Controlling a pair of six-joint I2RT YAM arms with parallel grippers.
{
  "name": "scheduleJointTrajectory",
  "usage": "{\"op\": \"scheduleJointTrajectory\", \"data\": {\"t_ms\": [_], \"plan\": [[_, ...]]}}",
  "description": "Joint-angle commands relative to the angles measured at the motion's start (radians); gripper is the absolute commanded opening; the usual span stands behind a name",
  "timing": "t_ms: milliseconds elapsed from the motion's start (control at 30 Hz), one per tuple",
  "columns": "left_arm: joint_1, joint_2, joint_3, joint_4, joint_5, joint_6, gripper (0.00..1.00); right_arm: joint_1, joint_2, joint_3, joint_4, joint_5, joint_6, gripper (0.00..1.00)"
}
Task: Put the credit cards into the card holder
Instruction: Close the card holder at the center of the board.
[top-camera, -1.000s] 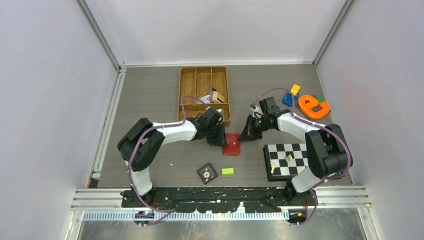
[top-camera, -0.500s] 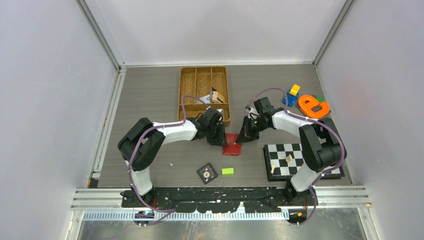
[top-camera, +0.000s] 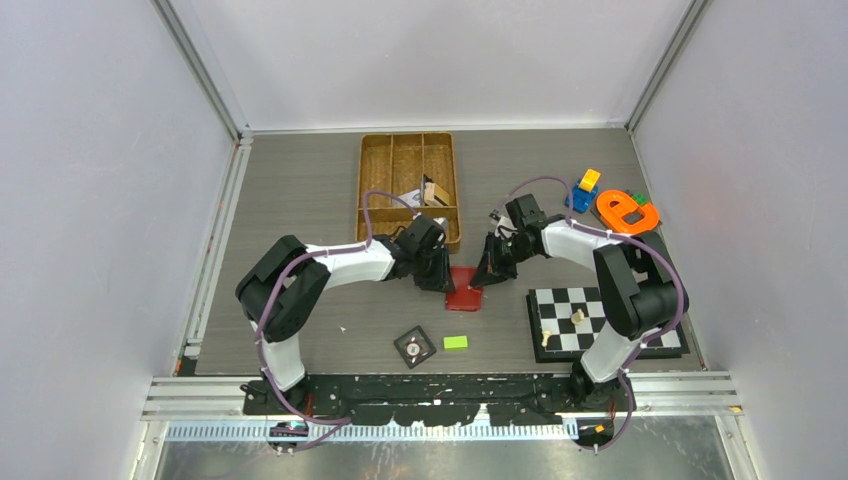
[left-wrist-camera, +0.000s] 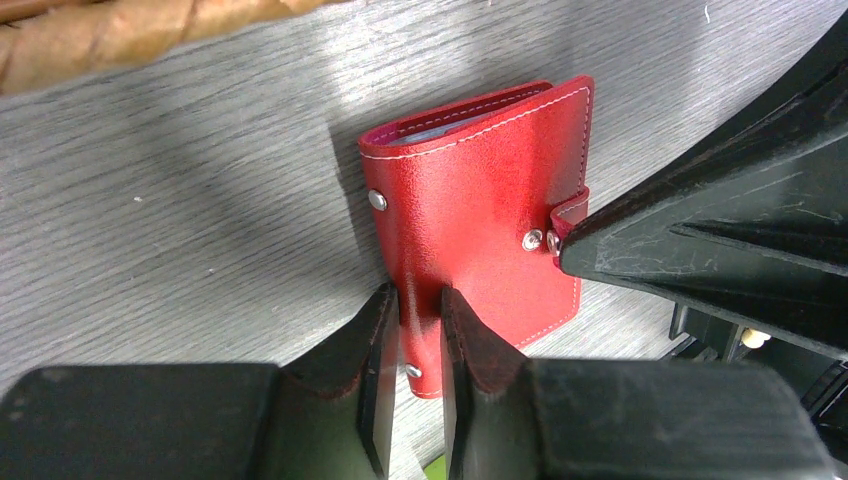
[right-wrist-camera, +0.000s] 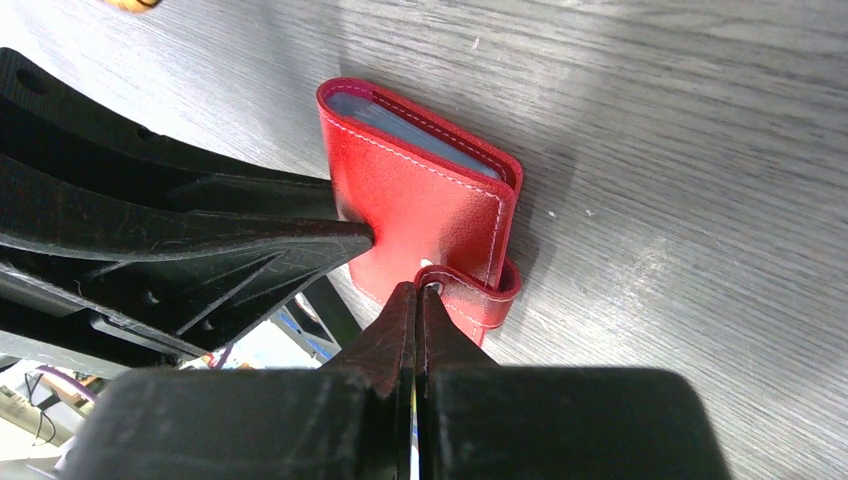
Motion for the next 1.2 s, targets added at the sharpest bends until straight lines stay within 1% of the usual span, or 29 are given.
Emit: {"op": "scheduleJointTrajectory", "data": {"t_ms": [0, 700, 1167], "plan": [[-0.015, 0.052, -0.001, -0.035, -0.019, 0.014, 0.19, 0.006, 0.014, 0.035, 0.042, -0.019, 0.001, 0.01], [-0.015, 0.050, -0.004, -0.034, -0.017, 0.015, 0.18, 0.022, 0.054, 0.026, 0.062, -0.021, 0.010, 0.01], [-0.015, 0.053, 0.000, -0.035, -0.013, 0.017, 0.16, 0.026, 0.084, 0.033, 0.036, 0.028, 0.001, 0.01]]}}
